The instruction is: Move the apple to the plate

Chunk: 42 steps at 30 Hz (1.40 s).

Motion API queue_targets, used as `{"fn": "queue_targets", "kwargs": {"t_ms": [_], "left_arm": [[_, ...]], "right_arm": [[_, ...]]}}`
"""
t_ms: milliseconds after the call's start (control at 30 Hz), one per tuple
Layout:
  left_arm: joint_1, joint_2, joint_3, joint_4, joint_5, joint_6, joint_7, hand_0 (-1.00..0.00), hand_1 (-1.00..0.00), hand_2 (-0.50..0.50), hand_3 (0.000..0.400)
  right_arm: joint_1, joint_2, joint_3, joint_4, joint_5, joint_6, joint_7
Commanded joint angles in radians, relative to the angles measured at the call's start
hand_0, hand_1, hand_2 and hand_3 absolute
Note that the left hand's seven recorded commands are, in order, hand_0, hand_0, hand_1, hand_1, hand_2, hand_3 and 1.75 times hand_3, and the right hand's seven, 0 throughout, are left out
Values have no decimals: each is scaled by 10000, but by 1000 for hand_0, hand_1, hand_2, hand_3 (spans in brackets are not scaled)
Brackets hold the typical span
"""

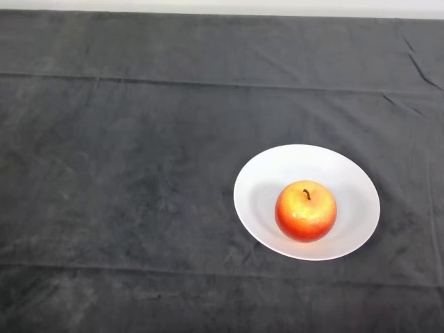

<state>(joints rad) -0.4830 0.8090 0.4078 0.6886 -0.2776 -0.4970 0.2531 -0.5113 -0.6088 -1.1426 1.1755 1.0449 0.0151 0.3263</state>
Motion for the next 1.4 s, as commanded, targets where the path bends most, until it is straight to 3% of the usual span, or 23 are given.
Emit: {"fn": "queue_targets", "kwargs": {"t_ms": [33, 433, 1400], "left_arm": [[-24, 565, 199, 425, 186, -212, 197, 0, 0, 0, 0], [-302, 337, 220, 574, 595, -221, 378, 0, 0, 0, 0], [-412, 46, 344, 414, 929, -68, -25, 0, 0, 0, 0]], "right_arm": [[102, -248, -54, -104, 106, -44, 54], [98, -255, -57, -87, 107, -46, 64], [96, -260, -57, -76, 105, -49, 73]]}}
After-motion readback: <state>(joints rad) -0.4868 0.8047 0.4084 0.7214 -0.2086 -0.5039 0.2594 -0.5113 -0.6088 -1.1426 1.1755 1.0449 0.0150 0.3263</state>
